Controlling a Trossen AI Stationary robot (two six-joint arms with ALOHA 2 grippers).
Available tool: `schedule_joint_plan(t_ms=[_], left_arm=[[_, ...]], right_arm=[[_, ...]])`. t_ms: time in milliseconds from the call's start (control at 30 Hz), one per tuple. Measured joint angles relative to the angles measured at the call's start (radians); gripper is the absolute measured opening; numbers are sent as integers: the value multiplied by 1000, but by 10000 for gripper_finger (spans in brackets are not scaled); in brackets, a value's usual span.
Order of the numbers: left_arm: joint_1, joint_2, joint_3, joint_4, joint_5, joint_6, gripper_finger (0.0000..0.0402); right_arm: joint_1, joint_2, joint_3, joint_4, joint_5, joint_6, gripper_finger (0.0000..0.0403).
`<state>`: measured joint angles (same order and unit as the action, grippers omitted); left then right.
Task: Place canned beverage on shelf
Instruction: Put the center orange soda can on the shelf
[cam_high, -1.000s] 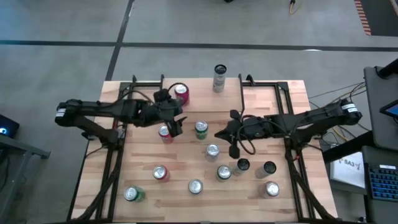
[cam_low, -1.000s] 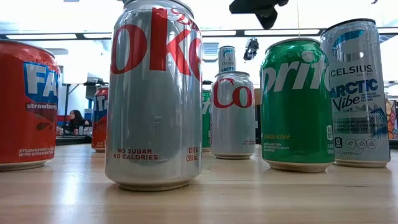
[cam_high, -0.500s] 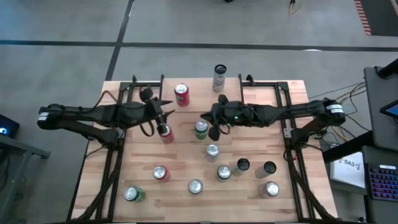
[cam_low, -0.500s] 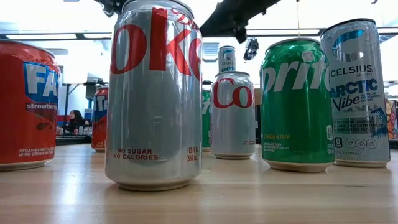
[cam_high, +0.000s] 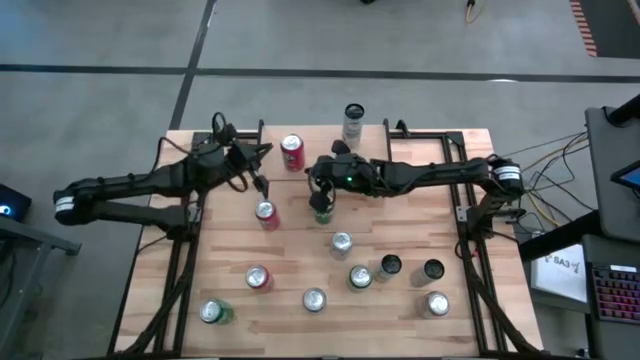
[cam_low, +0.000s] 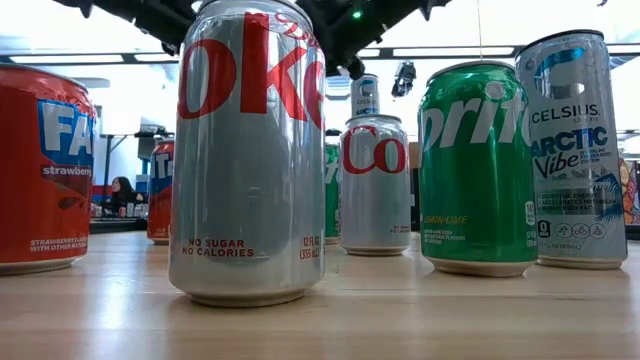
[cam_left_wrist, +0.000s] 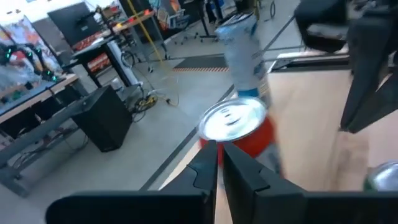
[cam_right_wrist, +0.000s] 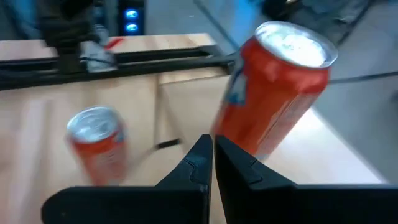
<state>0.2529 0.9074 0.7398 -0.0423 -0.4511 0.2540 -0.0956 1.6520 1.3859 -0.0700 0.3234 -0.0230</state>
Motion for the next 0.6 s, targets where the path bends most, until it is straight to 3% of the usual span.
schedule_joint_plan(t_ms=[200,600], left_arm=[[106,25,24,14,152,7,1],[142,82,46,15,208,14,0]], right_arm=[[-13,31,40,-10,44,-56,9],[-42,26,46,-44,44,-69,9]])
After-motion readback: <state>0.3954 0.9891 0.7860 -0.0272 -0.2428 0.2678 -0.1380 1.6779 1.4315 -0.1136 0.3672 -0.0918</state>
